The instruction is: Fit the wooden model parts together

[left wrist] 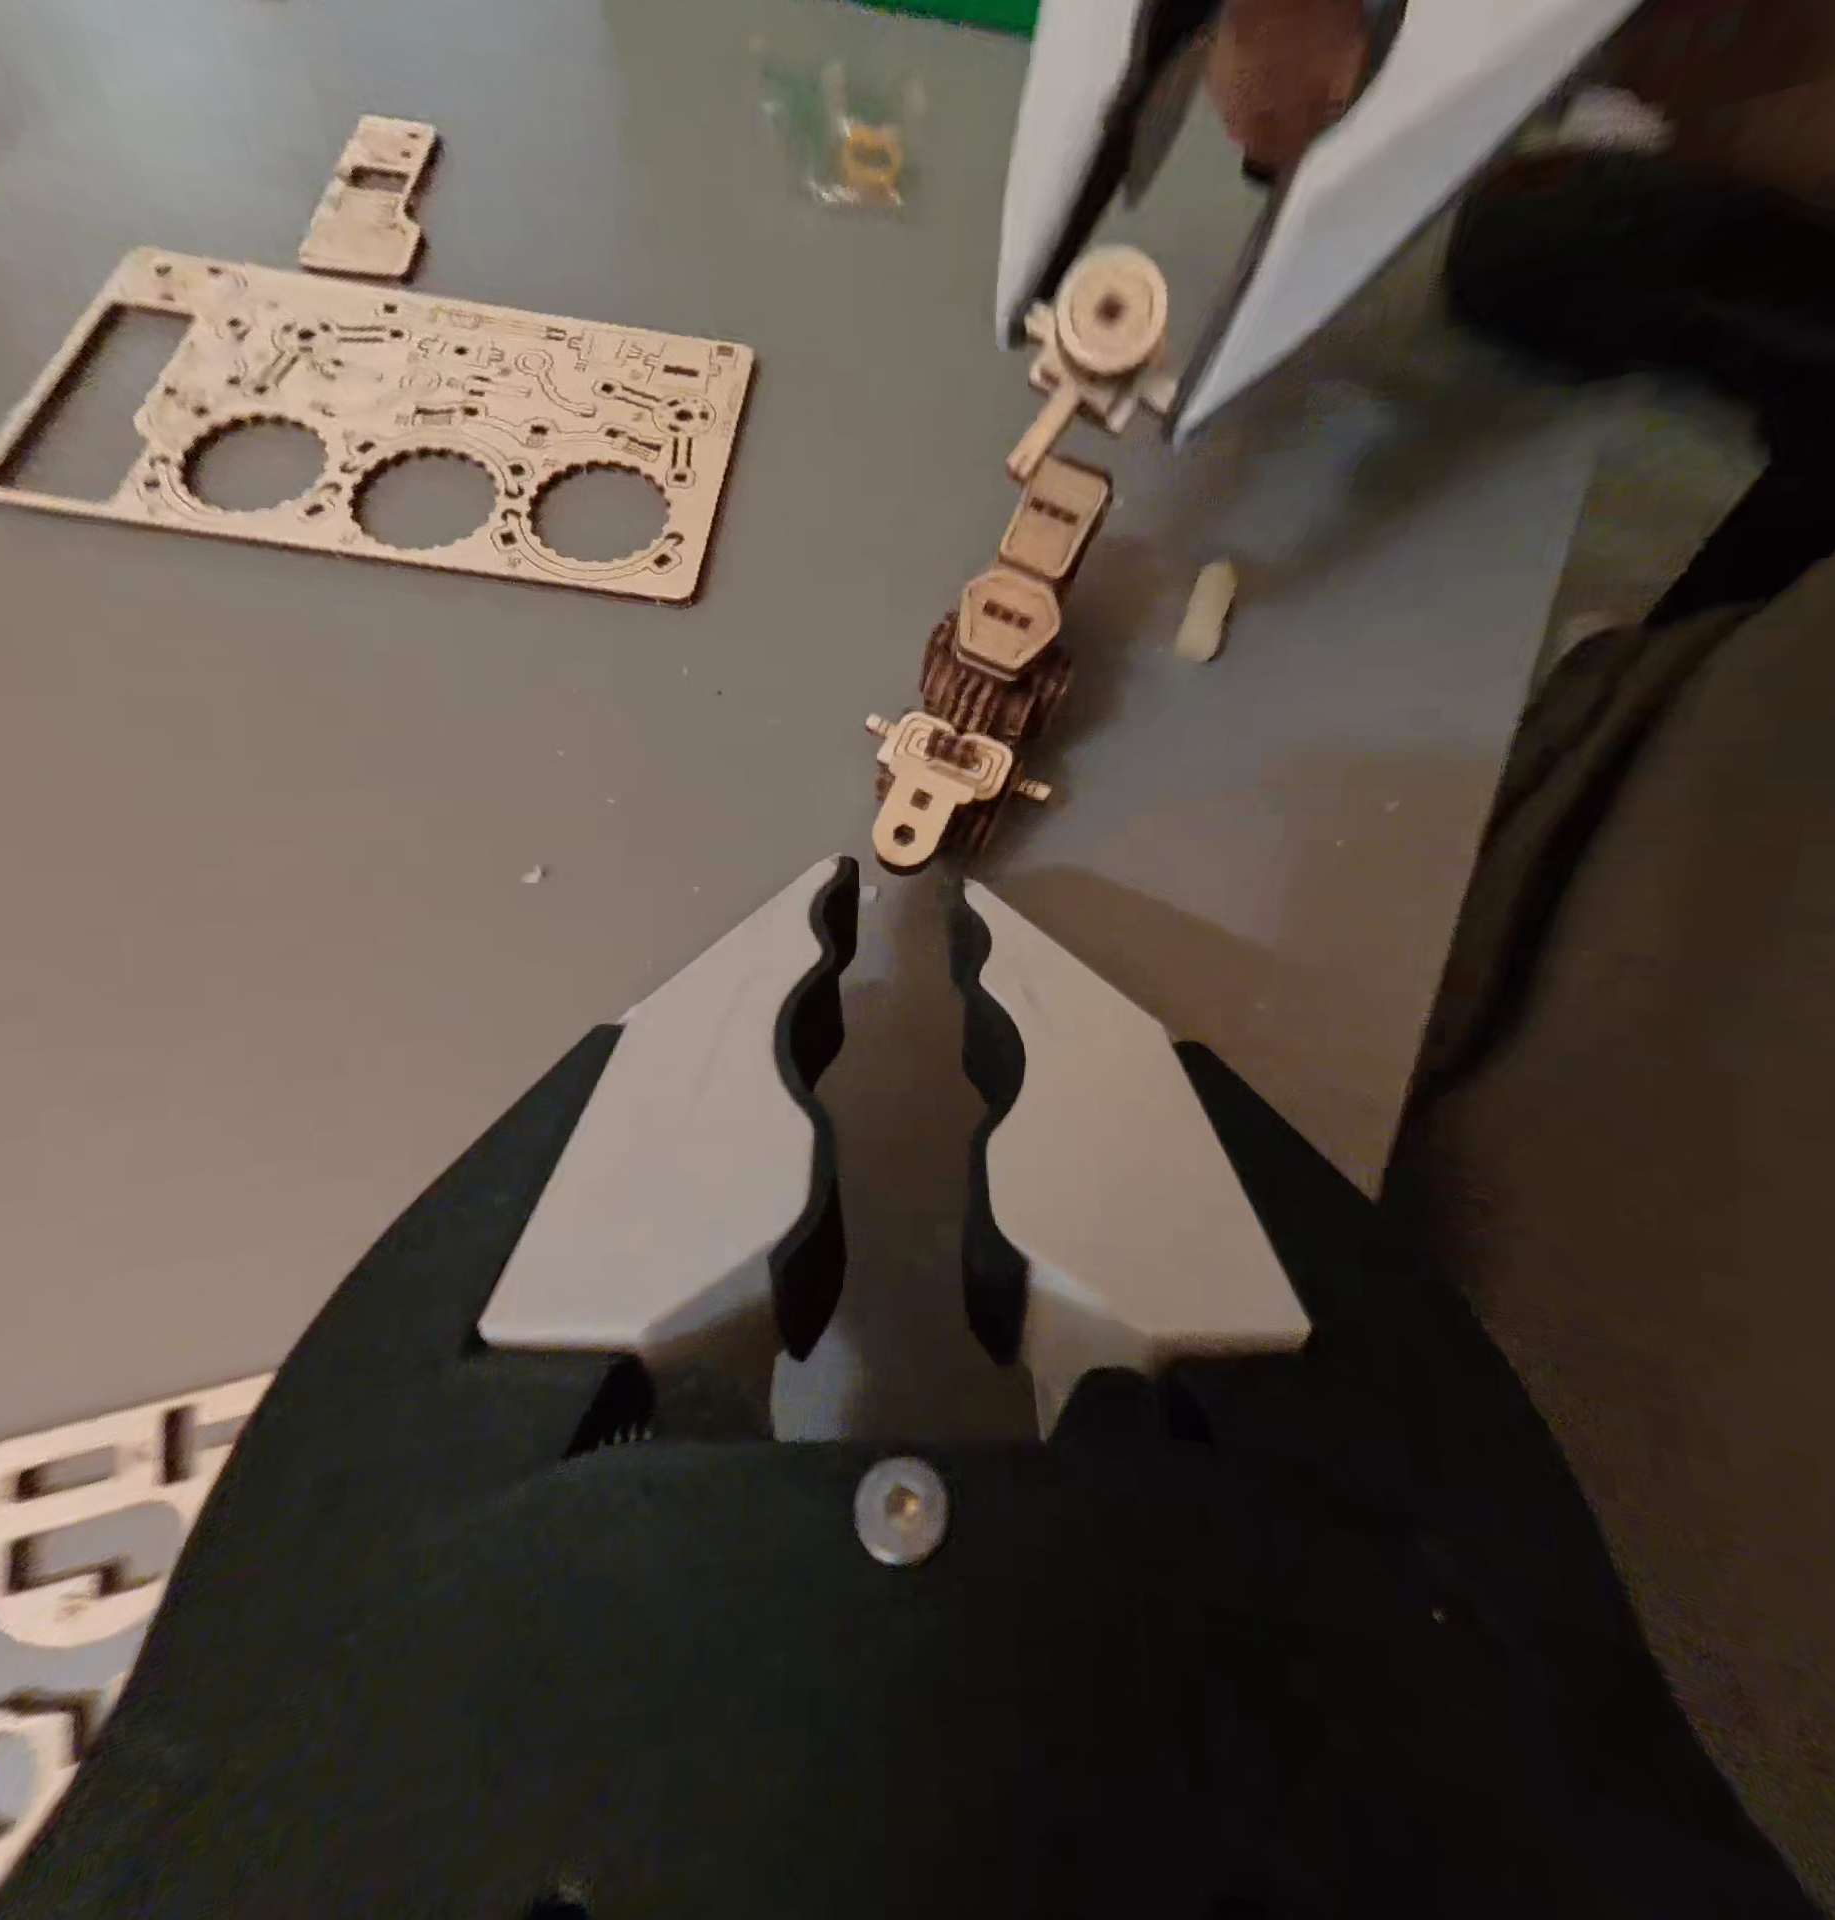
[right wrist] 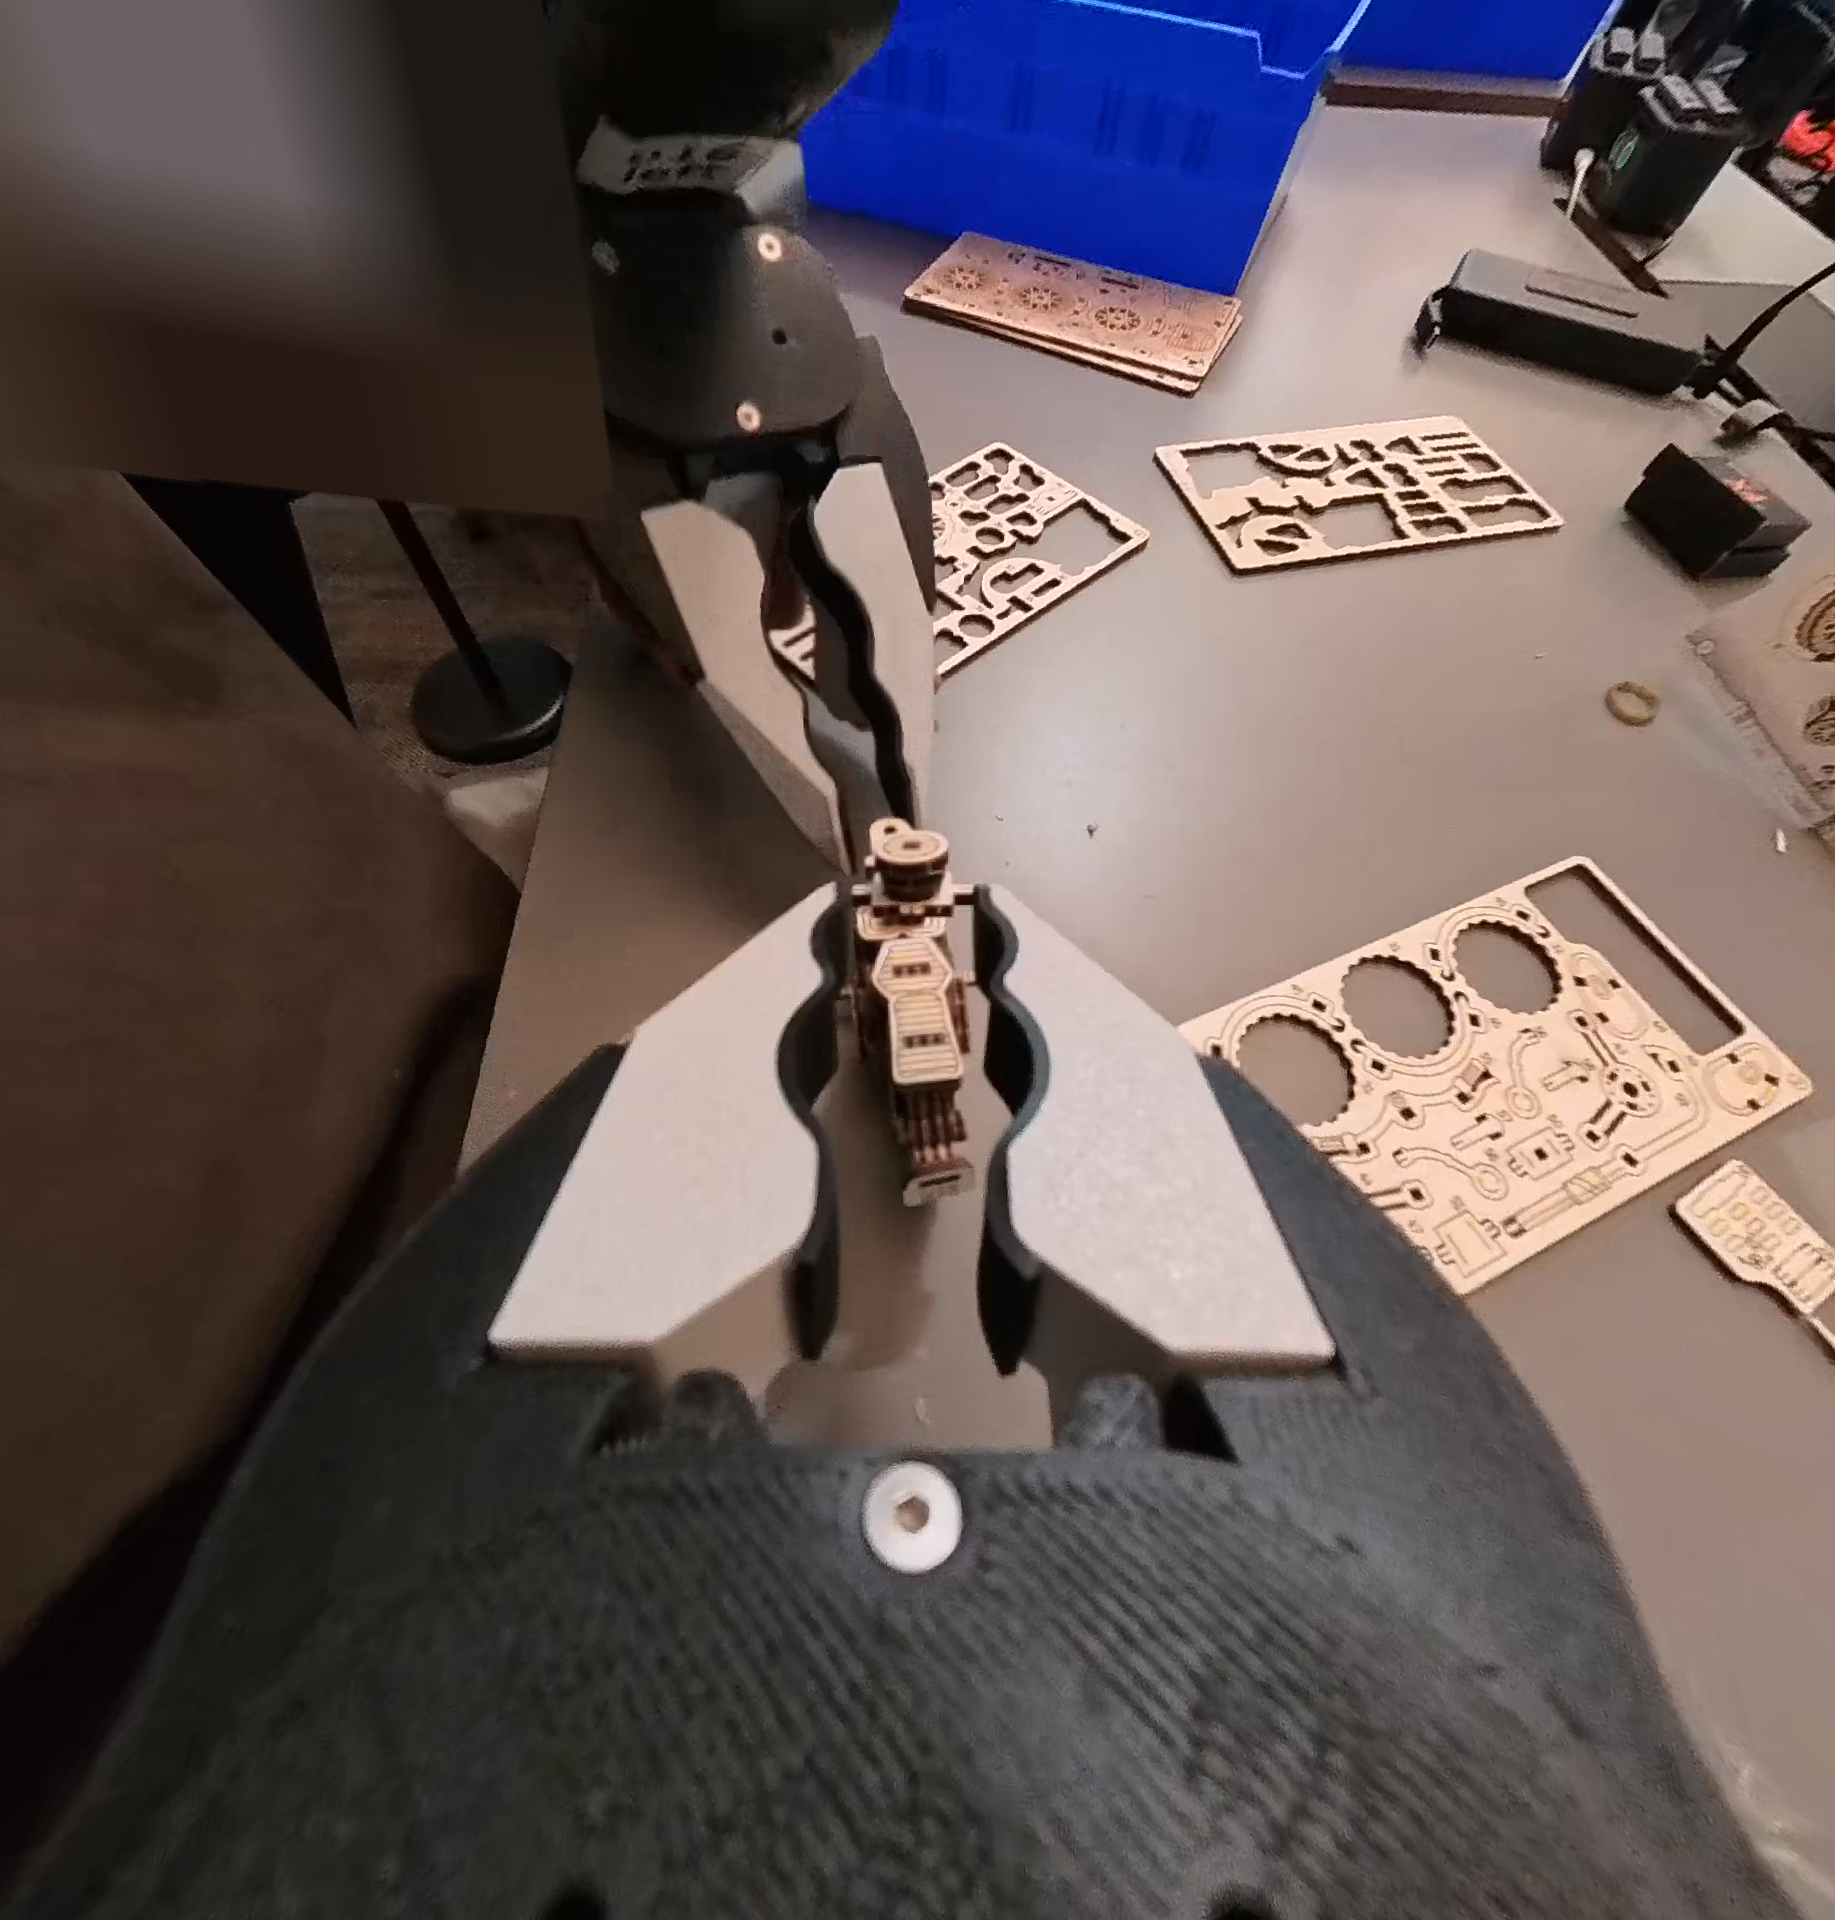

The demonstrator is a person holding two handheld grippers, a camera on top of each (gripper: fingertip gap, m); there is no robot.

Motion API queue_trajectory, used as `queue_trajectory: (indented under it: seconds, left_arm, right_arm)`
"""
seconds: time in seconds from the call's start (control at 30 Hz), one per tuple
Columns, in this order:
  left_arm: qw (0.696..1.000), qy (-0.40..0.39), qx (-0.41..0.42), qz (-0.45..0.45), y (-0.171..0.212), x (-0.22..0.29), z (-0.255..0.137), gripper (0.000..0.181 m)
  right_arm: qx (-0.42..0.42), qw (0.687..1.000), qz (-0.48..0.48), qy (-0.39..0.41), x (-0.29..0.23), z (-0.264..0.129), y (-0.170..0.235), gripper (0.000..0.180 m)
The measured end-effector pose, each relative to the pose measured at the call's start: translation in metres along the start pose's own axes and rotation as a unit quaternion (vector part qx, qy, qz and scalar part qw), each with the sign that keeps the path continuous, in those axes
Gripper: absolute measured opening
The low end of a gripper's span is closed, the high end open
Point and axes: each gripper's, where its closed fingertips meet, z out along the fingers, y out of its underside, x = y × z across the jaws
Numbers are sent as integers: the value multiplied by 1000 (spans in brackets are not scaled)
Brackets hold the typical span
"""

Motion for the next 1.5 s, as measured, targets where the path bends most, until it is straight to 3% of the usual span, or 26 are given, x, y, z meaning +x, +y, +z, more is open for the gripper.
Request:
queue_trajectory:
  seconds: [0.03,0.33,0.5,1.07,1.3,1.5]
  left_arm:
    - [1000,-13,-7,22,1,-3,1,17]
    - [997,49,-15,58,-3,6,10,19]
    - [996,40,-22,73,-3,5,15,18]
    - [994,67,80,27,-38,18,-14,11]
    - [996,51,63,36,-31,16,-10,10]
    - [994,58,87,22,-41,18,-15,9]
  right_arm:
    - [4,1000,2,-1,0,-1,-1,21]
    - [19,1000,0,6,1,-7,-9,21]
    - [17,1000,0,5,-1,-5,-8,21]
    - [-17,1000,-5,-15,-16,9,2,21]
    - [14,1000,11,-11,-11,0,-10,21]
    - [-22,999,23,0,0,3,11,21]
